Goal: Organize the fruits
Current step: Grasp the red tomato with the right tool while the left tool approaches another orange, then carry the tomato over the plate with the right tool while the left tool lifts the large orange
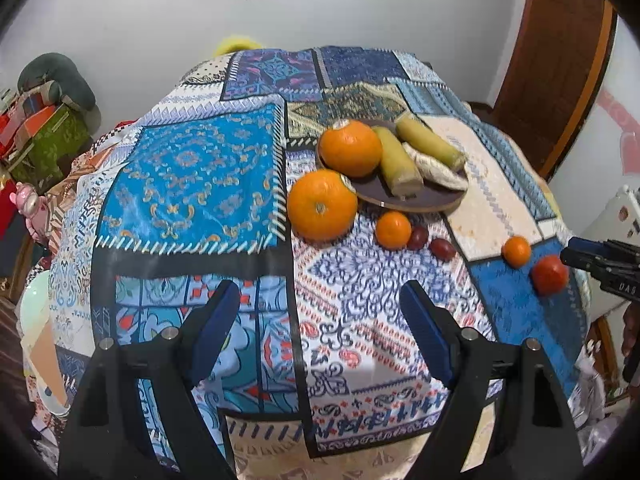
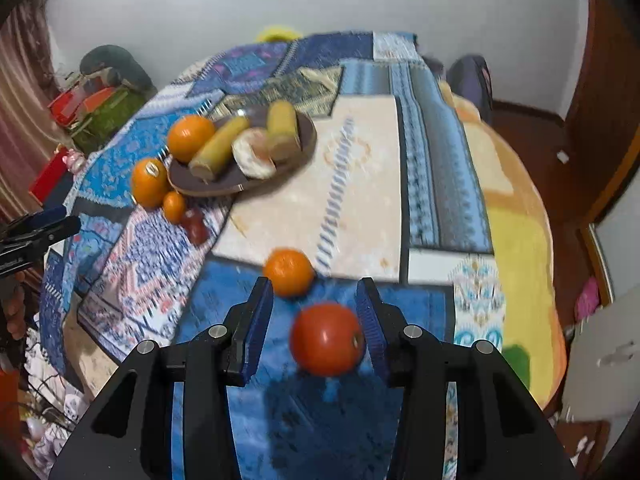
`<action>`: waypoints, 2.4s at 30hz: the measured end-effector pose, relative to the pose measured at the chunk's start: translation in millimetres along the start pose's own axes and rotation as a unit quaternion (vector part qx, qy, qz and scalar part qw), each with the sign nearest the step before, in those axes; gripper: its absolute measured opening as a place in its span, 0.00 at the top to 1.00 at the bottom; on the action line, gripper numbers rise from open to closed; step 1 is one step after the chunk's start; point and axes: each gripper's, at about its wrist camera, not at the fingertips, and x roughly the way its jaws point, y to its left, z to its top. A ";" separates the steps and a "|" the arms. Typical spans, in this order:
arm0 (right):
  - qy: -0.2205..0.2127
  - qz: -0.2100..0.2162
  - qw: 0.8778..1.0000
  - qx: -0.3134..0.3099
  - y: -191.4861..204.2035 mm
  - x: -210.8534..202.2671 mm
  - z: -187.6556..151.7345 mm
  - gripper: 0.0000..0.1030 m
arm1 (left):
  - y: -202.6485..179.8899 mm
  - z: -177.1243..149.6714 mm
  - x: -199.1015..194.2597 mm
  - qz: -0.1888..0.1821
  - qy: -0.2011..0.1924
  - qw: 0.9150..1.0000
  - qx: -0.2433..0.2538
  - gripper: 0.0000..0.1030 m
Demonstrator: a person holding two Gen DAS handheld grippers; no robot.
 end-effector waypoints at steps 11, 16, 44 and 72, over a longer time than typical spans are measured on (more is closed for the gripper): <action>0.031 0.005 0.999 0.027 -5.0 19.1 -23.5 0.47 | -3.1 -10.9 13.9 -0.011 0.024 1.000 -0.006 0.20; 0.036 -0.010 0.999 0.020 -7.1 27.1 -22.8 0.44 | 0.9 -9.0 24.5 -0.014 0.033 0.999 -0.018 0.20; -0.052 0.002 0.998 -0.028 14.1 25.1 47.5 0.56 | 18.8 52.7 84.4 -0.029 0.032 0.998 -0.055 0.20; -0.059 0.026 0.997 -0.031 17.5 42.8 67.8 0.56 | 13.0 64.3 104.0 -0.025 0.014 0.998 -0.059 0.37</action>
